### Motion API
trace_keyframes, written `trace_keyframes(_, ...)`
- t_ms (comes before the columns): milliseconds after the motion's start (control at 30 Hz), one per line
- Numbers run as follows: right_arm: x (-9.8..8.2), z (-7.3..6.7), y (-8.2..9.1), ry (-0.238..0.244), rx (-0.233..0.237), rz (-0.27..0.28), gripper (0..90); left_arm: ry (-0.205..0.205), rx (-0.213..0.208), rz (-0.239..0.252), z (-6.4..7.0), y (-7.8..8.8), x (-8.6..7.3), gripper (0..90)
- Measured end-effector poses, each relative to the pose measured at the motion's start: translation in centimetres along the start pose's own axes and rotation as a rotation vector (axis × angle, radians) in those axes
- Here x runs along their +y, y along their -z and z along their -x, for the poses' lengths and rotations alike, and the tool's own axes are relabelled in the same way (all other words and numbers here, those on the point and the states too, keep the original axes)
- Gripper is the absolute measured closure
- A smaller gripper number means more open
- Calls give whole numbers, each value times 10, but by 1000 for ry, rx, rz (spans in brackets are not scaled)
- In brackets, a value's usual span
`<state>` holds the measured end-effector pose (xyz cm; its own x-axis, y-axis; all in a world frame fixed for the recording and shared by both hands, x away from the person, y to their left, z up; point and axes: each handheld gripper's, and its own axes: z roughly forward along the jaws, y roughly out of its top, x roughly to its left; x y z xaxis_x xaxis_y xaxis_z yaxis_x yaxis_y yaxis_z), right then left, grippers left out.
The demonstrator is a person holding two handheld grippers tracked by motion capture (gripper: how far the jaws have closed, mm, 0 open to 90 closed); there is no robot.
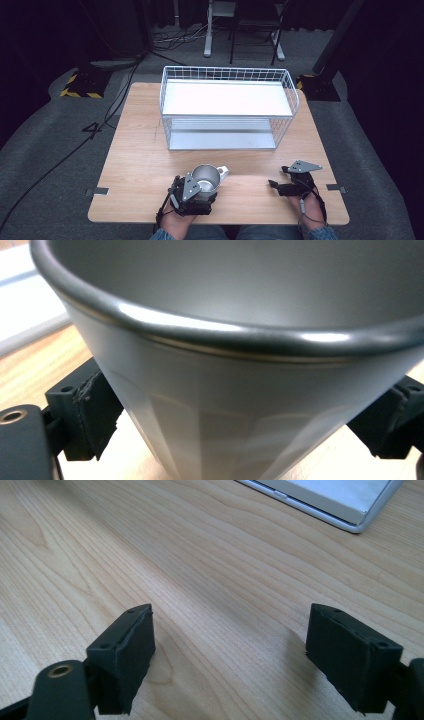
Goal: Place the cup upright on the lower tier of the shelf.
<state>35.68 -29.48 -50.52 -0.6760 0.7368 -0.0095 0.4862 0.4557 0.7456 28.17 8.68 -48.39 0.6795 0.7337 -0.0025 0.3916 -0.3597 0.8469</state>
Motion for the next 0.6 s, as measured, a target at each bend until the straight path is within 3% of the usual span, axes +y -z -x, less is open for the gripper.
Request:
trace_keyframes(133,0,0,0,1,1,1,208,-26,7,-15,-1,0,7,85)
trace_keyframes(233,0,0,0,-2,3,1,209,-24,9,-10,-3,2,13,85)
trace_keyframes(433,0,0,0,-1,3,1,208,17,-4,22,-12,3,29,85)
trace_keyframes(600,0,0,0,-1,3,1,208,25,-1,33,-18,1,40,85)
